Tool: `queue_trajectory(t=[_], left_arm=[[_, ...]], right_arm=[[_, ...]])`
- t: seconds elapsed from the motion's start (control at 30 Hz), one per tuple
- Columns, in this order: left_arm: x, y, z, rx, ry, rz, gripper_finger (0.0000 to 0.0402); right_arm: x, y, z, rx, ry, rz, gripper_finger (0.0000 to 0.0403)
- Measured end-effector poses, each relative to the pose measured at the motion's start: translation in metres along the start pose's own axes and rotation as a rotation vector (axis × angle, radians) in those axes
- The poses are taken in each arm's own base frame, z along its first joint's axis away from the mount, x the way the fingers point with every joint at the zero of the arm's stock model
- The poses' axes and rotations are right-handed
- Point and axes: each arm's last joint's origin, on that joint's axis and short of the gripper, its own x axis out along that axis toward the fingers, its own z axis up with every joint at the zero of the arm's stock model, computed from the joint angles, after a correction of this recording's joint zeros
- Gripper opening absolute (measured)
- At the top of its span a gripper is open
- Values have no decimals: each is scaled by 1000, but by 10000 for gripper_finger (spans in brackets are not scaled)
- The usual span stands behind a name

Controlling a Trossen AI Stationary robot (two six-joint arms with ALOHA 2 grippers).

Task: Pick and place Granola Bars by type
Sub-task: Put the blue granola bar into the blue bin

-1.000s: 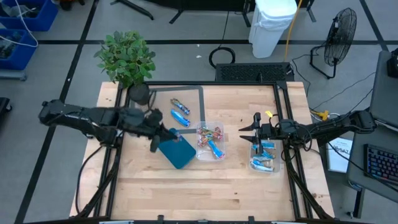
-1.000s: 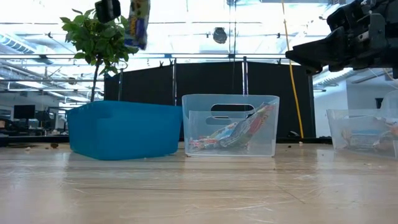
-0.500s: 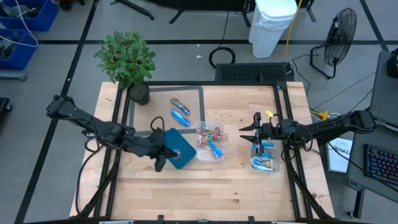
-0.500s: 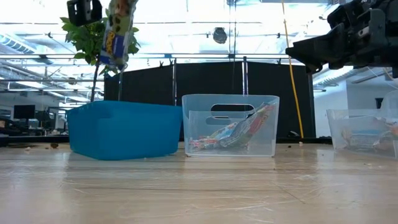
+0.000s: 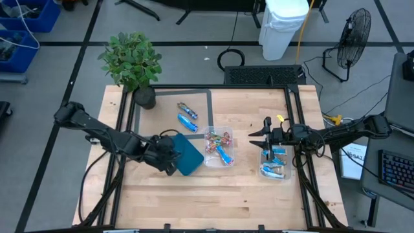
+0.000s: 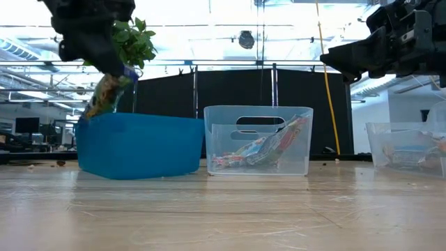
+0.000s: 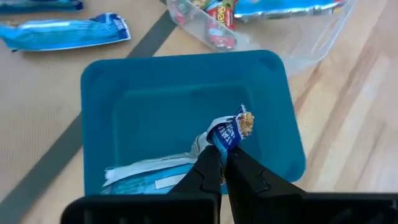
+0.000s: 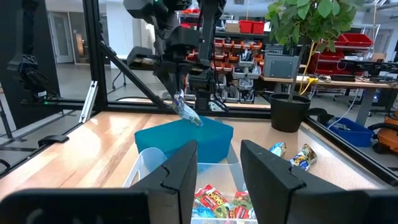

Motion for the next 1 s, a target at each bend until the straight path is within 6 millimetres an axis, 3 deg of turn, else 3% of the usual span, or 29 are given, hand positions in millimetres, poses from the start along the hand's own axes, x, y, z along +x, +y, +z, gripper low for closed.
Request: queue_trajectory(t=[0.3, 0.57, 1.0], left_arm=[[24, 1, 3, 103, 70, 46, 28], [27, 5, 8, 122, 92, 37, 28], [26, 5, 8, 156, 89, 39, 103]], right_arm=[[0, 0, -1, 0, 12, 0, 114], [0, 0, -2, -1, 18, 0, 114], [0, 0, -3, -4, 28, 1, 114]])
